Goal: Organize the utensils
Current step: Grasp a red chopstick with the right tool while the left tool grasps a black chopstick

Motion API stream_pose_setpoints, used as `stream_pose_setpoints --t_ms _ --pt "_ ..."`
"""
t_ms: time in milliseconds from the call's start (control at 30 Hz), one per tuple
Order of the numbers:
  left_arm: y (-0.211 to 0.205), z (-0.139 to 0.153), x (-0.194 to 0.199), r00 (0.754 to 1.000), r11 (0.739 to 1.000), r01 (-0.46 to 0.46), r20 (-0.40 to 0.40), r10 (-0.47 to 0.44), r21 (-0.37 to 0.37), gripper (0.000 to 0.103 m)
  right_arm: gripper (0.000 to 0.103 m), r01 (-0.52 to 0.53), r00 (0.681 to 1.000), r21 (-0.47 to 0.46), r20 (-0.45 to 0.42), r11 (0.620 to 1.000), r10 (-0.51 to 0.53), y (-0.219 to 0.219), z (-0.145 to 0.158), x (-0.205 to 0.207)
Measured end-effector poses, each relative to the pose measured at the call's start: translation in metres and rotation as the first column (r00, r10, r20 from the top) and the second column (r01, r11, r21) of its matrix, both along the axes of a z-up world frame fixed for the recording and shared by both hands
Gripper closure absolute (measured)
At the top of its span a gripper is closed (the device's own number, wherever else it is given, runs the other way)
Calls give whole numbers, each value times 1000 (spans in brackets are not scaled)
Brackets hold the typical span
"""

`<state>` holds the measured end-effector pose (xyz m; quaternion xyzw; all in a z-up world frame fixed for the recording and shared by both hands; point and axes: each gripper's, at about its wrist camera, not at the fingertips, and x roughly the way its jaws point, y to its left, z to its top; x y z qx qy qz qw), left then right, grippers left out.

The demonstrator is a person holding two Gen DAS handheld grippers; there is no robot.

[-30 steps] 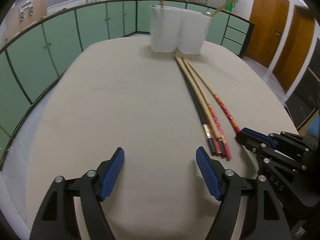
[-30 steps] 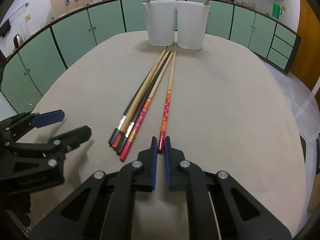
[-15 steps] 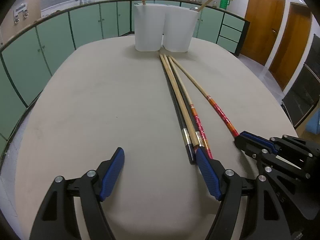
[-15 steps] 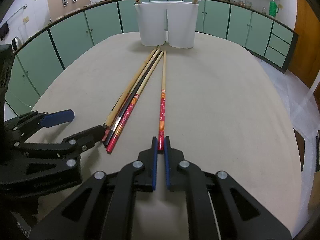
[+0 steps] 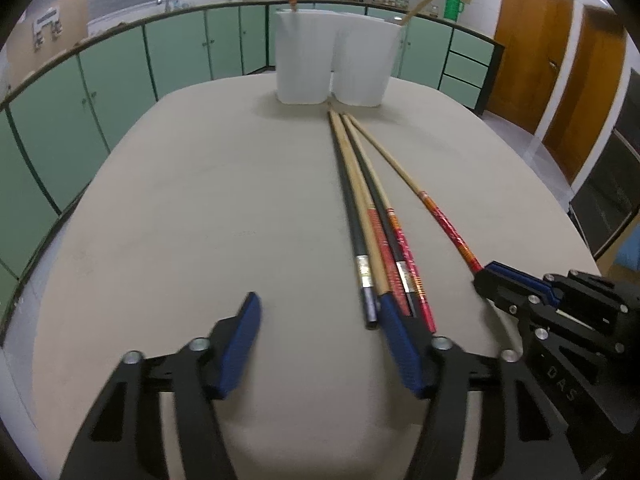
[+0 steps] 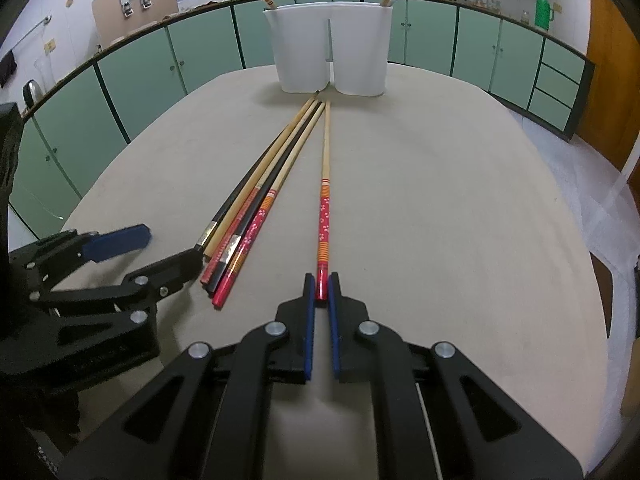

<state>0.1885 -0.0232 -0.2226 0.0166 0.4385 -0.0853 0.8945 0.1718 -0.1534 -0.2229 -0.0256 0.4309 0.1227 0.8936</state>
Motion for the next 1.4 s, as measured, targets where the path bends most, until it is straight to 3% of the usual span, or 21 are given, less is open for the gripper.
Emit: stream_pose_setpoints --t_ms 133,233,667,1100,1400 --pt "-1 0 1 1000 1000 11 1 -11 -29 85 97 0 1000 3 -1 1000 0 0 0 0" --pt "-3 0 0 1000 999 14 4 -14 -33 97 97 -1 1000 -4 1 1000 1 1 0 -1" --pt "4 18 -10 999 997 2 52 2 -81 97 98 -1 1000 11 13 1000 1 -4 9 -6" --pt "15 74 -22 982 995 -8 189 27 -102 97 98 -2 994 47 105 999 -3 -18 60 -14" --pt "19 117 -17 952 993 -13 303 49 -121 97 98 -6 987 83 162 996 -8 -28 102 -6"
